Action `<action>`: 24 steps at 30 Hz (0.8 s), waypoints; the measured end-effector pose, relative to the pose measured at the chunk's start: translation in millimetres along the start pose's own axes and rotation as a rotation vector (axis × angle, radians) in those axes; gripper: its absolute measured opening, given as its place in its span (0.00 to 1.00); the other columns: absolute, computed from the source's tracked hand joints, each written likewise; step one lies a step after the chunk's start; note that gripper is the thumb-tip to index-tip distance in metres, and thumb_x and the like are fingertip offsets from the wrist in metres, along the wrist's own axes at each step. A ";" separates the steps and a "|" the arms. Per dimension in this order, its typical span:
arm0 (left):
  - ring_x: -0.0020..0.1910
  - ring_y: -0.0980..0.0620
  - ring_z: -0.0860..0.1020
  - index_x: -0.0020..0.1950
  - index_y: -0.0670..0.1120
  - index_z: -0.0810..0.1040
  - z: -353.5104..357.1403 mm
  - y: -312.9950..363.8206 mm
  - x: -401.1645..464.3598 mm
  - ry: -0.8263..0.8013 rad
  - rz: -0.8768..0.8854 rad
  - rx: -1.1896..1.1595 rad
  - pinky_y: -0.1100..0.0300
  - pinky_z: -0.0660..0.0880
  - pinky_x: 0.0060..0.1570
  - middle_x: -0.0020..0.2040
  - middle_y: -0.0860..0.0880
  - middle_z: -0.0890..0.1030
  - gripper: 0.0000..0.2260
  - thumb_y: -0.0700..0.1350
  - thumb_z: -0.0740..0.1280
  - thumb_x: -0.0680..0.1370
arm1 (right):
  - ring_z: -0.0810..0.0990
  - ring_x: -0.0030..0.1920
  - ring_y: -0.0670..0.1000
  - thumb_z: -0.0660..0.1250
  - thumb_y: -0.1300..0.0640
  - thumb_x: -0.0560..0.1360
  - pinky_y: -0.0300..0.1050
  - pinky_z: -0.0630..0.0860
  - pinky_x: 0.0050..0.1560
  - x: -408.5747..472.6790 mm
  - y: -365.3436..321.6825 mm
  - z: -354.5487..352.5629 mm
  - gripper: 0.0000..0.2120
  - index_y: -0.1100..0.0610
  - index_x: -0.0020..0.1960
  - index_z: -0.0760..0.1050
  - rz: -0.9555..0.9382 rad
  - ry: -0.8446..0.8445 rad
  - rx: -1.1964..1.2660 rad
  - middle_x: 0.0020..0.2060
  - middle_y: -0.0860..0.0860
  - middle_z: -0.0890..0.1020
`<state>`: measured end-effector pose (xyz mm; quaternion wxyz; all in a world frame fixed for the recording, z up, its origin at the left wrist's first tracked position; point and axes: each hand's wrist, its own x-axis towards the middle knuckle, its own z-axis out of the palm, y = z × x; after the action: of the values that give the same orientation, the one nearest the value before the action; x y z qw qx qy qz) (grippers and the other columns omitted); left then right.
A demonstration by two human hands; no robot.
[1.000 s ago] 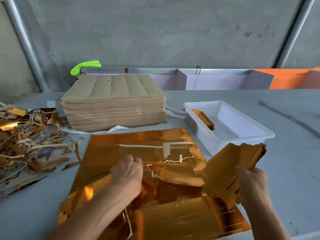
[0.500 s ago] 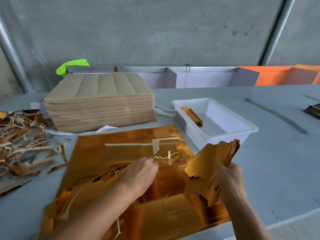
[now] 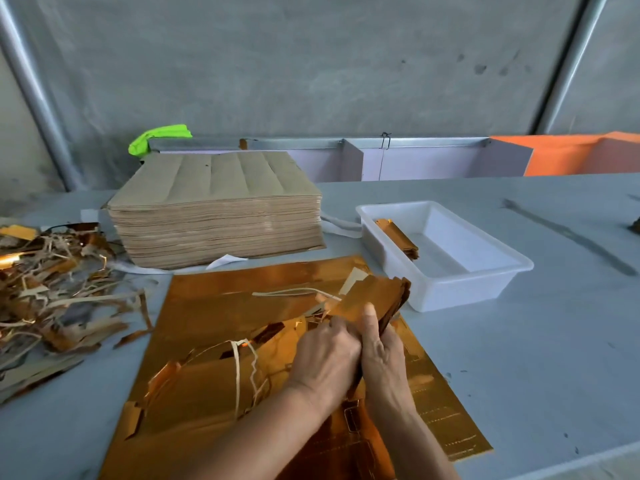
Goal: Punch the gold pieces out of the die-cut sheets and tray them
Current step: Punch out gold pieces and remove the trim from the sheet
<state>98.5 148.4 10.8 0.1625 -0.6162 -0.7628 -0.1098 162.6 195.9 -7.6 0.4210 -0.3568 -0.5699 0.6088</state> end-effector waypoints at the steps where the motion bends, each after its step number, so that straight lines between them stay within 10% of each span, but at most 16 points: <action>1: 0.20 0.53 0.74 0.35 0.44 0.82 0.9 -0.3 -0.7 -0.010 0.019 -0.006 0.65 0.68 0.16 0.27 0.48 0.76 0.13 0.40 0.82 0.55 | 0.79 0.36 0.45 0.61 0.46 0.79 0.37 0.77 0.38 0.2 -0.1 -1.2 0.14 0.56 0.42 0.73 0.023 0.024 0.023 0.33 0.46 0.80; 5: 0.30 0.53 0.78 0.58 0.42 0.79 6.4 -7.5 -7.3 -0.069 0.053 -0.068 0.64 0.73 0.27 0.50 0.43 0.77 0.18 0.42 0.75 0.69 | 0.79 0.35 0.55 0.60 0.57 0.80 0.50 0.79 0.37 11.4 -1.0 -11.4 0.11 0.58 0.41 0.75 0.202 0.256 0.004 0.33 0.54 0.81; 8: 0.43 0.51 0.77 0.77 0.41 0.52 16.0 -27.6 -6.8 -0.108 -0.030 -0.032 0.62 0.77 0.43 0.72 0.37 0.57 0.27 0.36 0.58 0.80 | 0.76 0.32 0.54 0.57 0.56 0.81 0.51 0.78 0.37 19.1 -2.9 -23.1 0.11 0.53 0.42 0.72 0.146 0.277 -0.186 0.35 0.55 0.79; 14: 0.42 0.52 0.78 0.62 0.38 0.74 22.2 -64.0 4.9 -0.314 -0.177 0.181 0.60 0.77 0.41 0.46 0.45 0.76 0.11 0.40 0.59 0.82 | 0.73 0.30 0.53 0.57 0.63 0.78 0.50 0.74 0.32 32.6 -16.2 -63.3 0.11 0.59 0.38 0.72 0.148 0.360 -0.280 0.32 0.55 0.75; 19: 0.30 0.58 0.72 0.67 0.46 0.67 26.2 -84.6 18.4 -0.354 -0.400 -0.035 0.66 0.68 0.24 0.38 0.50 0.70 0.14 0.40 0.58 0.81 | 0.79 0.38 0.58 0.58 0.63 0.79 0.54 0.78 0.39 33.0 -22.6 -83.1 0.08 0.60 0.43 0.73 0.216 0.421 -0.160 0.36 0.58 0.77; 24: 0.35 0.55 0.74 0.59 0.45 0.70 33.1 -83.5 28.5 -0.436 -0.514 -0.038 0.64 0.70 0.31 0.40 0.50 0.73 0.09 0.43 0.62 0.80 | 0.77 0.46 0.61 0.58 0.61 0.80 0.65 0.76 0.52 22.5 -21.5 -57.7 0.14 0.53 0.36 0.67 0.251 0.286 -0.155 0.46 0.58 0.78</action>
<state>7.9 168.3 -6.1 -0.0490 -0.4156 -0.9078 -0.0268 208.8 239.2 9.2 0.3899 -0.5391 -0.5006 0.5538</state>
